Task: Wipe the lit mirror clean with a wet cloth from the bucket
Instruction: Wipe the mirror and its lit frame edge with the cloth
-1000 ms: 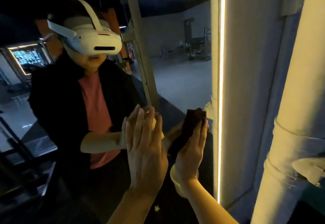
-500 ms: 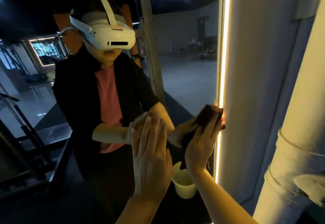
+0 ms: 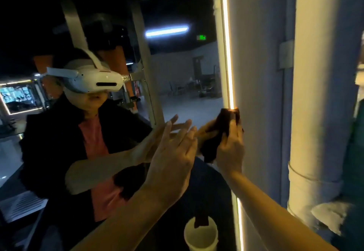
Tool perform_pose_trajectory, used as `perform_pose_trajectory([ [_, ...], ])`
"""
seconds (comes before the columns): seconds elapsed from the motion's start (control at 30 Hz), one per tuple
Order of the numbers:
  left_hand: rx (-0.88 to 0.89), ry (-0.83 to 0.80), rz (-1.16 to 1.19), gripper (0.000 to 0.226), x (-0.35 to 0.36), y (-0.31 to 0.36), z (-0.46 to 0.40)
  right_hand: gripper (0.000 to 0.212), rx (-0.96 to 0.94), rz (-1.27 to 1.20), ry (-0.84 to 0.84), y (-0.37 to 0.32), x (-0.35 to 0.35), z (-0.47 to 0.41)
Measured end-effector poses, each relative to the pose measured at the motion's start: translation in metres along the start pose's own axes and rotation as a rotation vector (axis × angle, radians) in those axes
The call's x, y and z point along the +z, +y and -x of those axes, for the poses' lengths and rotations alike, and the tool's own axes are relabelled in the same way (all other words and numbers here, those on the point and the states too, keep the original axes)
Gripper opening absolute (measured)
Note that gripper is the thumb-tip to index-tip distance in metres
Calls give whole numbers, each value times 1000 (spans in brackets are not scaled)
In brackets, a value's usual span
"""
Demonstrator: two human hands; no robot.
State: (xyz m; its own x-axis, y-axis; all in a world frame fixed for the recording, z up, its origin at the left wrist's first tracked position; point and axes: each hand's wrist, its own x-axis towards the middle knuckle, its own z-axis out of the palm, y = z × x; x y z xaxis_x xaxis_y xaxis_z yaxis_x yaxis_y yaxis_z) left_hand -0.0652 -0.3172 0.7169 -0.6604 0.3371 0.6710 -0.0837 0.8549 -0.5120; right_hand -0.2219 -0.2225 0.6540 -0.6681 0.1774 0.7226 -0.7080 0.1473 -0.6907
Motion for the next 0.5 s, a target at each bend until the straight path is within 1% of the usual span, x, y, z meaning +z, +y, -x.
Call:
perform_pose_trajectory([
  [0.03,28,38,-13,65,-6,-11,-13,64,-44,-12,-16,-15,1,-25],
  [0.1,68,79,-62,66,-22,-28,-41,62,-202,3,-39,-47,2,-76],
  [0.17,88,120,-148,67,-37,-41,-69,52,-381,78,-56,-77,4,-116],
  [0.2,96,127,-186,66,-47,-46,-81,49,-458,109,-83,-88,5,-126],
  [0.3,125,108,-259,58,-73,-62,-111,53,-705,239,-161,-91,11,-136],
  [0.33,137,86,-266,62,-81,-69,-119,52,-736,213,-158,-91,10,-136],
  [0.37,140,53,-278,64,-88,-76,-126,49,-730,150,-121,-90,11,-140],
  [0.4,152,22,-320,64,-94,-85,-135,47,-663,65,-54,-95,11,-149],
  [0.43,176,-13,-389,66,-101,-94,-144,50,-600,18,-3,-110,11,-160],
  [0.5,251,-39,-526,75,-115,-109,-165,58,-533,-9,-23,-148,9,-191],
])
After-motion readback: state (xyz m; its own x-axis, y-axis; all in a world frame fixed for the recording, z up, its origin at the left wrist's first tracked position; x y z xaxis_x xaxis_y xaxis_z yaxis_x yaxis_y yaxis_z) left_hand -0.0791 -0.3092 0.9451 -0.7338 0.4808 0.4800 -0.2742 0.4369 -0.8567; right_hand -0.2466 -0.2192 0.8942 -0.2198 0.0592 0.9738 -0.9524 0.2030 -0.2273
